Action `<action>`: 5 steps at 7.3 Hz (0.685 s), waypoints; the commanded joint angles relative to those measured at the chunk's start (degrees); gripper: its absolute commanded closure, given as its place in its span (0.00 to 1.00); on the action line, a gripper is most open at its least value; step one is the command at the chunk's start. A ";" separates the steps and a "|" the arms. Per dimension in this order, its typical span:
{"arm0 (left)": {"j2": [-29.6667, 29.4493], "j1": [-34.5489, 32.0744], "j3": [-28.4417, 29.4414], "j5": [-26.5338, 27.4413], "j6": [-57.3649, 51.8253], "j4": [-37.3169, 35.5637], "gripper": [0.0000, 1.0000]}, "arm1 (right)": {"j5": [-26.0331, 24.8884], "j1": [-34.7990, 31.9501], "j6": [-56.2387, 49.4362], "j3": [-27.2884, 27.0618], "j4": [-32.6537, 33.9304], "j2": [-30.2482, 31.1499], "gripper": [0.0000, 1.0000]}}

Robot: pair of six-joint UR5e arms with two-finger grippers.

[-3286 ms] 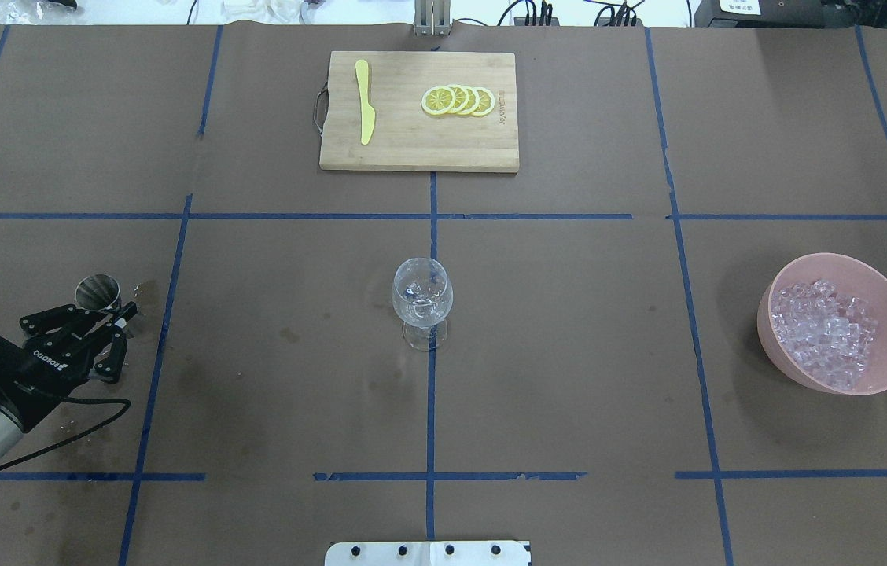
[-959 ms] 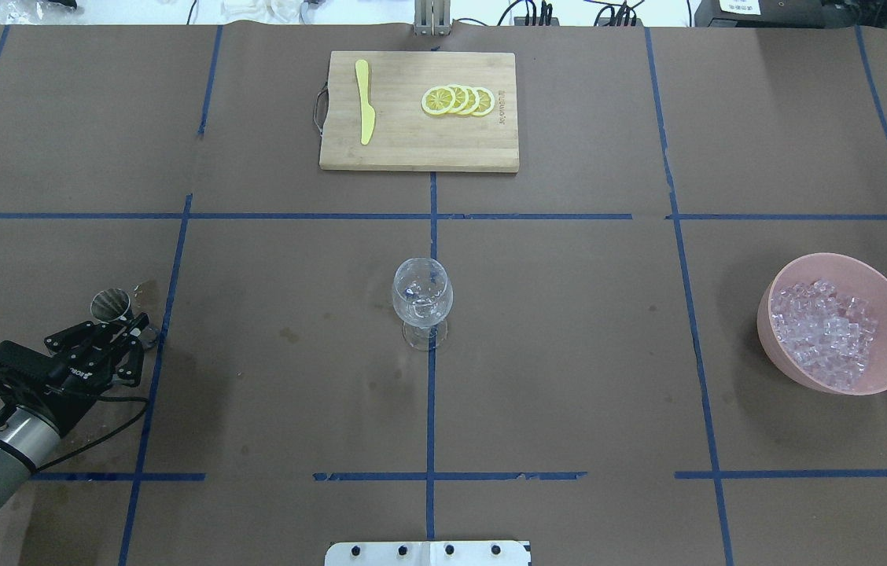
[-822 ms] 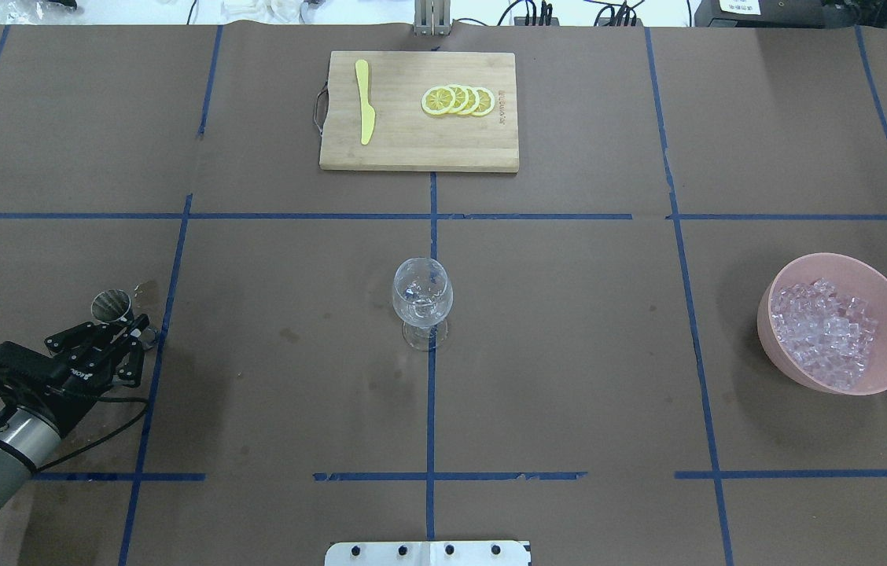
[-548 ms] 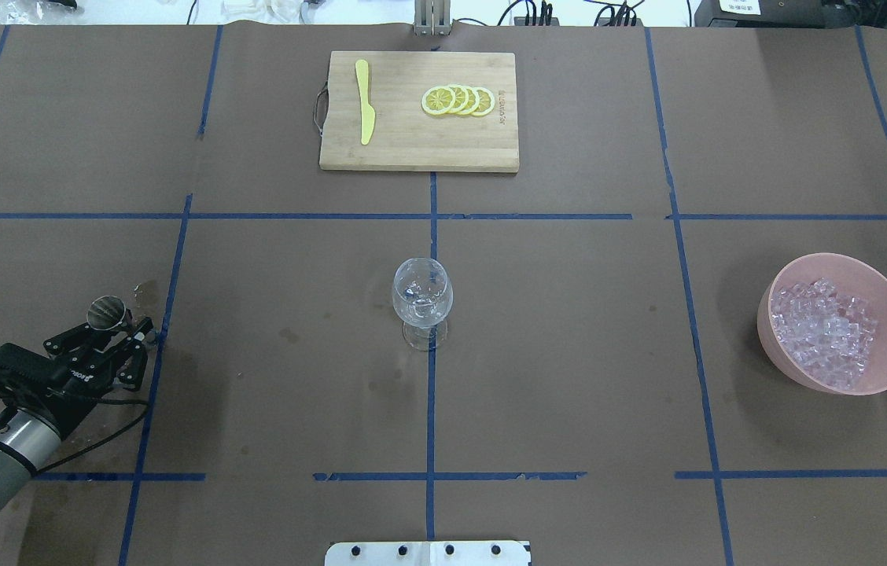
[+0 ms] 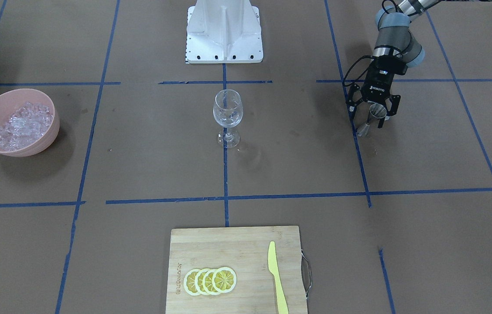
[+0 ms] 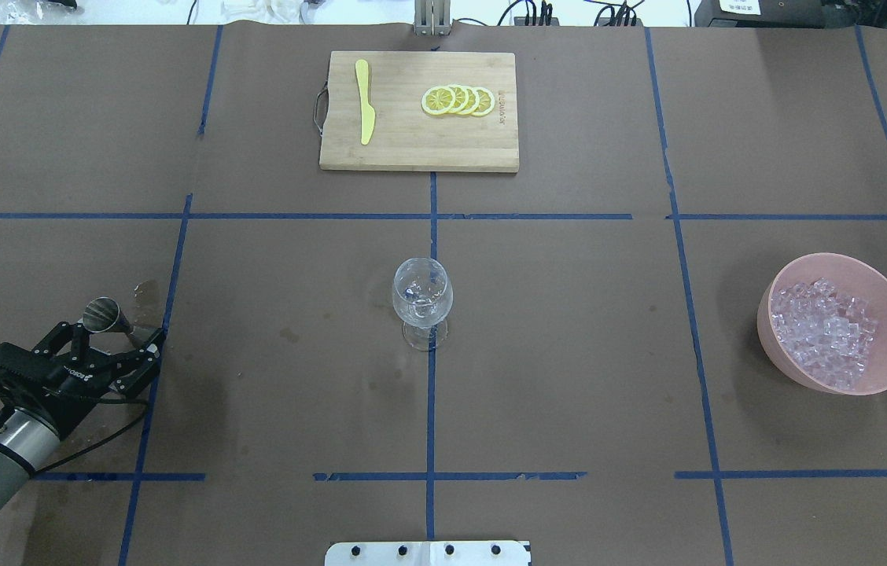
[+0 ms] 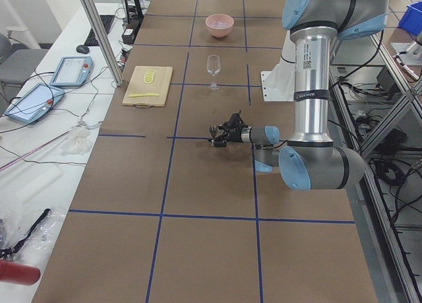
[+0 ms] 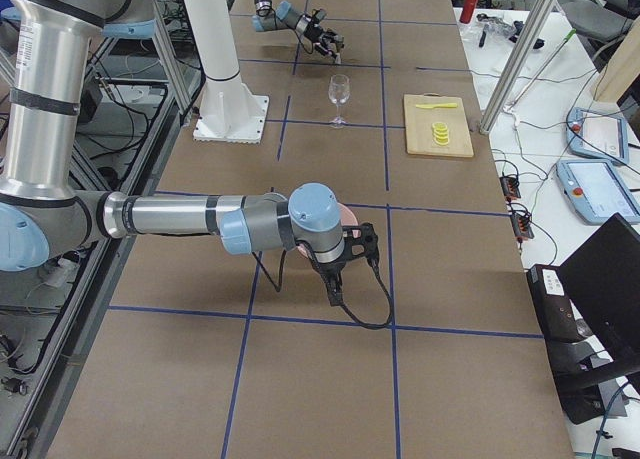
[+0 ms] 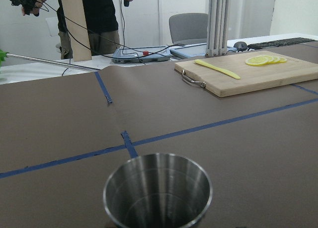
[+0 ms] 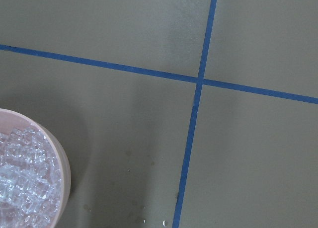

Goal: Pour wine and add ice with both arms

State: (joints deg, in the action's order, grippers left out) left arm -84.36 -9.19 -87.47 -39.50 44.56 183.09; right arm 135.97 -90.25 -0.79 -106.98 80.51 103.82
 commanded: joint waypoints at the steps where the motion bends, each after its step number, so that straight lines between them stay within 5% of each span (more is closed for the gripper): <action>1: 0.42 -0.13 -2.16 2.39 -0.09 0.34 0.01 | 0.00 -0.10 0.00 -0.07 0.00 0.07 0.00; 5: 0.95 -0.57 -3.49 9.44 -0.79 4.37 0.01 | 0.00 -0.10 0.18 -0.07 0.00 0.07 0.00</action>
State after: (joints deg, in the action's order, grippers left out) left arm -83.69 -9.47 -90.81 -31.61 43.97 185.99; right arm 135.97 -90.35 -0.65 -107.05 80.51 103.89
